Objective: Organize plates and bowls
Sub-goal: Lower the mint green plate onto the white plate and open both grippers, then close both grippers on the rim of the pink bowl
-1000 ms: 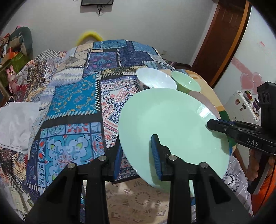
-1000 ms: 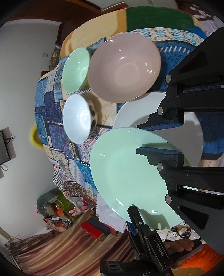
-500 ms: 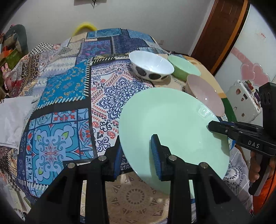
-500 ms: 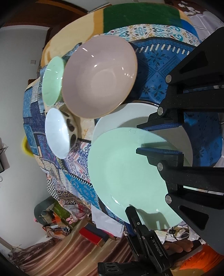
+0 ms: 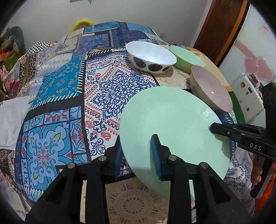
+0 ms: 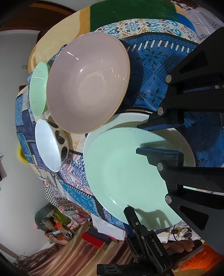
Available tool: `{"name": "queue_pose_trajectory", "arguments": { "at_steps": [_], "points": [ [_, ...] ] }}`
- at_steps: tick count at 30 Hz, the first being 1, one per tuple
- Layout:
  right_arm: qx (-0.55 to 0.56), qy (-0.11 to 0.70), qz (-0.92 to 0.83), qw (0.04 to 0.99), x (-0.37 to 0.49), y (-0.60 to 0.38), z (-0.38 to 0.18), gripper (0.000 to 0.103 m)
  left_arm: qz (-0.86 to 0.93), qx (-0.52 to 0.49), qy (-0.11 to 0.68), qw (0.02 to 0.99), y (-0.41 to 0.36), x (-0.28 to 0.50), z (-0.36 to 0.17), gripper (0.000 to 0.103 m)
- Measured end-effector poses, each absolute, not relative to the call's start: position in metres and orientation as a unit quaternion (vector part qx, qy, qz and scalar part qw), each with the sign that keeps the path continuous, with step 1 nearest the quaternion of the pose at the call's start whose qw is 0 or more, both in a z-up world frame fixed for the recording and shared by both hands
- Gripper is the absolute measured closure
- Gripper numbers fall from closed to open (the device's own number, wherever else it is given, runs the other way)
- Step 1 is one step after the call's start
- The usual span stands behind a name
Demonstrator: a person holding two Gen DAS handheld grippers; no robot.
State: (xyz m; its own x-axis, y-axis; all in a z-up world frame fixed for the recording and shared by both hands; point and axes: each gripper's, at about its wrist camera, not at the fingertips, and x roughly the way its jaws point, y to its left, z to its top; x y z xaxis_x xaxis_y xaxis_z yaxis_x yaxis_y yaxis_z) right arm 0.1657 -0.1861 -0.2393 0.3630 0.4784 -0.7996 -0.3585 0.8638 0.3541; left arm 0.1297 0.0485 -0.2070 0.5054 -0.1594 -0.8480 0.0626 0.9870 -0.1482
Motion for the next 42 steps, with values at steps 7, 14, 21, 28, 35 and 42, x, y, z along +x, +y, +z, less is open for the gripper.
{"name": "queue_pose_trajectory", "arguments": {
  "at_steps": [7, 14, 21, 28, 35, 42],
  "points": [
    [0.051, 0.502, 0.251, 0.826, 0.165, -0.185, -0.238, 0.085, -0.057, -0.051, 0.501, 0.862, 0.048, 0.138, -0.215, 0.071],
    [0.047, 0.5, 0.247, 0.829, 0.168, -0.187, -0.235, 0.085, -0.044, -0.02, 0.499, 0.865, 0.04, 0.137, -0.217, 0.071],
    [0.05, 0.498, 0.249, 0.829, 0.166, -0.188, -0.234, 0.084, -0.07, -0.012, 0.495, 0.866, 0.029, 0.136, -0.213, 0.071],
    [0.027, 0.482, 0.236, 0.843, 0.159, -0.194, -0.224, 0.083, -0.067, -0.019, 0.496, 0.865, 0.027, 0.134, -0.208, 0.069],
    [0.025, 0.449, 0.231, 0.863, 0.155, -0.207, -0.203, 0.072, -0.053, -0.022, 0.464, 0.884, 0.025, 0.128, -0.182, 0.047],
    [0.031, 0.402, 0.199, 0.893, 0.161, -0.232, -0.177, 0.048, -0.066, -0.023, 0.421, 0.904, 0.008, 0.132, -0.148, 0.033]
  ]
}}
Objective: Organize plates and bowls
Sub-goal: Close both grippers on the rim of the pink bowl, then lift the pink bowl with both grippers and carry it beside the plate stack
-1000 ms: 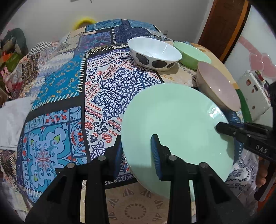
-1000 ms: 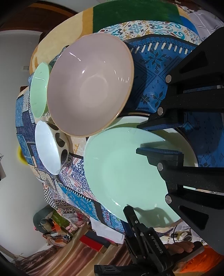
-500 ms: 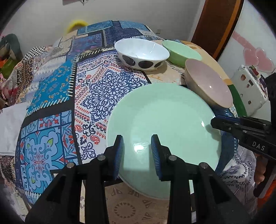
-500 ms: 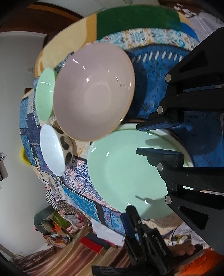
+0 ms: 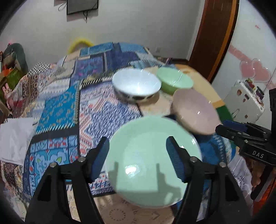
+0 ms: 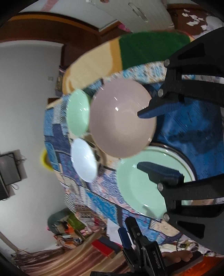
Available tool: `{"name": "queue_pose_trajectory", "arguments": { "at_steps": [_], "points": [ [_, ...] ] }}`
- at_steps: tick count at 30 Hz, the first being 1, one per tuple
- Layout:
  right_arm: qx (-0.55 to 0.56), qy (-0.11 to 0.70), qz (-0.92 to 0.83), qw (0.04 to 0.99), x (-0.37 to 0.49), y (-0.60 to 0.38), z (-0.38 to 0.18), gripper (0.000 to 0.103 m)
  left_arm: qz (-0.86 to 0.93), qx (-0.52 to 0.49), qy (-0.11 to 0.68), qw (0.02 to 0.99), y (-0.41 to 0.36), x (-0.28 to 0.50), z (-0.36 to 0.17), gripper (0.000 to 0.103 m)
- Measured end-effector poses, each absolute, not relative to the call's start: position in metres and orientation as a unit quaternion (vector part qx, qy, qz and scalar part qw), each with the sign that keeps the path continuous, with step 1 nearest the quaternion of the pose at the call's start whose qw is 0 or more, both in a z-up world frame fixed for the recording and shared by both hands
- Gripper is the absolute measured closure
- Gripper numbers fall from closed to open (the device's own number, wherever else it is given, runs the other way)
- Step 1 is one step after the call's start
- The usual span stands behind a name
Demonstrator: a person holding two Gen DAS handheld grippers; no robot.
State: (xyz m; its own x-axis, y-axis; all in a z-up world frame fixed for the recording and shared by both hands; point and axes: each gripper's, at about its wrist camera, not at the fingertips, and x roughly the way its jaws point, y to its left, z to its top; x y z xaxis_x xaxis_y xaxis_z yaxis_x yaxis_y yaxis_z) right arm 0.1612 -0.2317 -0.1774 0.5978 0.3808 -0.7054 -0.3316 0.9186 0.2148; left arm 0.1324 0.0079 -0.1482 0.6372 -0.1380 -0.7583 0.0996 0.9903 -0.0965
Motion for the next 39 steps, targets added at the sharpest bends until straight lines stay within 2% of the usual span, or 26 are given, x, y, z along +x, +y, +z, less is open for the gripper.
{"name": "queue_pose_trajectory", "arguments": {
  "at_steps": [5, 12, 23, 24, 27, 29, 31, 34, 37, 39],
  "points": [
    [0.033, 0.386, 0.175, 0.905, 0.172, -0.247, -0.171, 0.042, -0.082, -0.021, 0.395, 0.915, -0.008, 0.146, -0.134, 0.019],
    [0.041, 0.395, 0.154, 0.905, 0.193, -0.265, -0.183, 0.042, -0.103, -0.025, 0.409, 0.907, -0.029, 0.18, -0.145, 0.017],
    [0.056, 0.436, 0.133, 0.888, 0.221, -0.278, -0.228, 0.042, -0.127, -0.027, 0.456, 0.88, -0.056, 0.232, -0.195, 0.019],
    [0.06, 0.438, 0.133, 0.887, 0.222, -0.279, -0.23, 0.042, -0.13, -0.027, 0.458, 0.879, -0.058, 0.235, -0.198, 0.02],
    [0.074, 0.444, 0.136, 0.883, 0.226, -0.283, -0.237, 0.044, -0.138, -0.017, 0.466, 0.874, -0.067, 0.244, -0.207, 0.034],
    [0.079, 0.445, 0.138, 0.881, 0.227, -0.285, -0.239, 0.051, -0.144, -0.014, 0.472, 0.87, -0.072, 0.25, -0.212, 0.043],
    [0.086, 0.452, 0.144, 0.876, 0.228, -0.287, -0.243, 0.064, -0.146, -0.013, 0.477, 0.867, -0.075, 0.254, -0.216, 0.05],
    [0.093, 0.458, 0.151, 0.871, 0.228, -0.289, -0.249, 0.078, -0.153, -0.017, 0.484, 0.861, -0.079, 0.259, -0.223, 0.063],
    [0.111, 0.46, 0.168, 0.865, 0.227, -0.29, -0.251, 0.086, -0.162, -0.016, 0.491, 0.856, -0.084, 0.262, -0.228, 0.076],
    [0.114, 0.461, 0.169, 0.864, 0.227, -0.289, -0.251, 0.087, -0.169, -0.016, 0.493, 0.853, -0.087, 0.263, -0.23, 0.081]
  ]
}}
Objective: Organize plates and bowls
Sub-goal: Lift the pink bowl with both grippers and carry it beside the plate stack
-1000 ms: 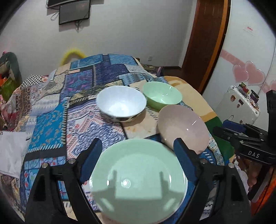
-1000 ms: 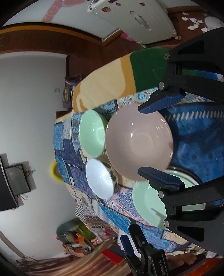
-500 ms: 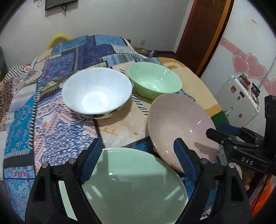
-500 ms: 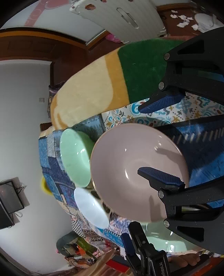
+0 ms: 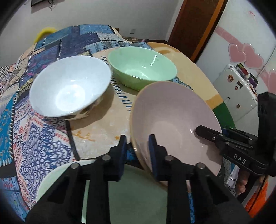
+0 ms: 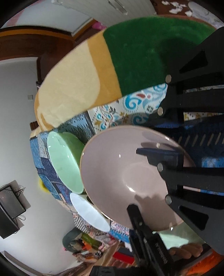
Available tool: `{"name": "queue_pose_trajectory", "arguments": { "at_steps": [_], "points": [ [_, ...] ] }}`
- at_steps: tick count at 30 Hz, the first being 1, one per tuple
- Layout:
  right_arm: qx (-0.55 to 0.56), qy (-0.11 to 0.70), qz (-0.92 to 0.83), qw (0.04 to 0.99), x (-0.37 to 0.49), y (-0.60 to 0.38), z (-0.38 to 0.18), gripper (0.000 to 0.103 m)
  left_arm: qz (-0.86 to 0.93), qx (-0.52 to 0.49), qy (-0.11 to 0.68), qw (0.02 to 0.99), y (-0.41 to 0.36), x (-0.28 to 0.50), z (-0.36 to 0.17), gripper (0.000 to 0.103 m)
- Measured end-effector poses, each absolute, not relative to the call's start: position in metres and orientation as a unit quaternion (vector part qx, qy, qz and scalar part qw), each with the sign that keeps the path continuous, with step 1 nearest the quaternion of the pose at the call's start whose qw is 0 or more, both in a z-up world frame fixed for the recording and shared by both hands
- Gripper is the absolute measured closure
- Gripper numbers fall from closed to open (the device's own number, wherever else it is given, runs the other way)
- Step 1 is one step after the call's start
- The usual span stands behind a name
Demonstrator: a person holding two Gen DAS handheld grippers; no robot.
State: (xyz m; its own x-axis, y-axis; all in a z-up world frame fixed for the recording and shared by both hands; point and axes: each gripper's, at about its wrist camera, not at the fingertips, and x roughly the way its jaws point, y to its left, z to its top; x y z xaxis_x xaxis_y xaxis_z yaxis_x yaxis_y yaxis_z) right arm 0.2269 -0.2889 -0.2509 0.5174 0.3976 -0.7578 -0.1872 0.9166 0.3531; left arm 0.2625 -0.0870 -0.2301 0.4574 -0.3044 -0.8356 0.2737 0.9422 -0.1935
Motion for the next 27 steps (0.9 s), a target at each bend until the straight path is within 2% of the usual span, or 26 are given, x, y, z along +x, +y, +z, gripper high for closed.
{"name": "queue_pose_trajectory", "arguments": {
  "at_steps": [1, 5, 12, 27],
  "points": [
    [0.113, 0.461, 0.168, 0.864, 0.227, -0.288, -0.251, 0.087, -0.178, -0.015, 0.493, 0.852, -0.089, 0.262, -0.231, 0.085],
    [0.115, 0.462, 0.166, 0.863, 0.224, -0.288, -0.247, 0.088, -0.167, 0.011, 0.483, 0.859, -0.097, 0.257, -0.229, 0.085],
    [0.107, 0.453, 0.157, 0.871, 0.221, -0.289, -0.232, 0.088, -0.168, -0.011, 0.493, 0.853, -0.095, 0.258, -0.225, 0.085],
    [0.099, 0.406, 0.162, 0.894, 0.194, -0.281, -0.183, 0.087, -0.175, -0.02, 0.448, 0.876, -0.085, 0.219, -0.164, 0.085]
  ]
}}
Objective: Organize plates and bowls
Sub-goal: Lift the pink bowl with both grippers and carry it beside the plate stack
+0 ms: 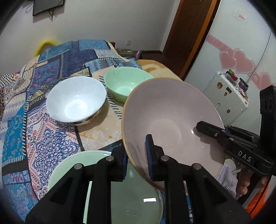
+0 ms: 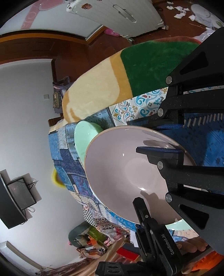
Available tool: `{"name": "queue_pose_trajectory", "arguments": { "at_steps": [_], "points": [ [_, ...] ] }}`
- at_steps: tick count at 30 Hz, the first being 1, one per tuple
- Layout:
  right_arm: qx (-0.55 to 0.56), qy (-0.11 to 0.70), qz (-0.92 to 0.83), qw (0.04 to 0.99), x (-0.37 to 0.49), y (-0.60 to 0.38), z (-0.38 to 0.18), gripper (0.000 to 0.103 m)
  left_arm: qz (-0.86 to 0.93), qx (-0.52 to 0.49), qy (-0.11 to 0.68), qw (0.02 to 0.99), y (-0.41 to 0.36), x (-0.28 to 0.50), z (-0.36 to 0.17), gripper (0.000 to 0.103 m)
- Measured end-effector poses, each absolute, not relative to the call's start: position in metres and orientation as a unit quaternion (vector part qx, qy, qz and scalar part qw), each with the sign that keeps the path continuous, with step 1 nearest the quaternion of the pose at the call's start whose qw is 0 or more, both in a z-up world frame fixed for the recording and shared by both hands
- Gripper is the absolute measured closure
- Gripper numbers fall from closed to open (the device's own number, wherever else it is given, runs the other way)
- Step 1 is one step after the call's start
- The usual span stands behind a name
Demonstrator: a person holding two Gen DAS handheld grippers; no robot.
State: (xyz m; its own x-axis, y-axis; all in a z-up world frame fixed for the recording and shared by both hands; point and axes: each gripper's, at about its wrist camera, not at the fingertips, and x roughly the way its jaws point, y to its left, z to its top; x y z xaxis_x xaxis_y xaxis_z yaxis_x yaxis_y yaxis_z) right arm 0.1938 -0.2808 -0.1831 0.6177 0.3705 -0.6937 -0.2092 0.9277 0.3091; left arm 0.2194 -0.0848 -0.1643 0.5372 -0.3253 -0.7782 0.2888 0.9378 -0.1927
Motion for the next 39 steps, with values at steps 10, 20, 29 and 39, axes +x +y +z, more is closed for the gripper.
{"name": "queue_pose_trajectory", "arguments": {
  "at_steps": [10, 20, 29, 39],
  "points": [
    [0.085, 0.389, 0.175, 0.9, 0.174, -0.253, -0.166, 0.088, -0.166, -0.026, 0.427, 0.888, -0.059, 0.183, -0.141, 0.085],
    [0.07, 0.377, 0.198, 0.902, 0.157, -0.213, -0.157, 0.087, -0.146, -0.04, 0.414, 0.898, -0.019, 0.149, -0.128, 0.085],
    [0.048, 0.377, 0.242, 0.893, 0.144, -0.167, -0.158, 0.087, -0.108, -0.059, 0.411, 0.903, 0.027, 0.116, -0.126, 0.085],
    [0.022, 0.387, 0.294, 0.874, 0.133, -0.11, -0.166, 0.087, -0.05, -0.084, 0.409, 0.907, 0.088, 0.08, -0.129, 0.085]
  ]
}}
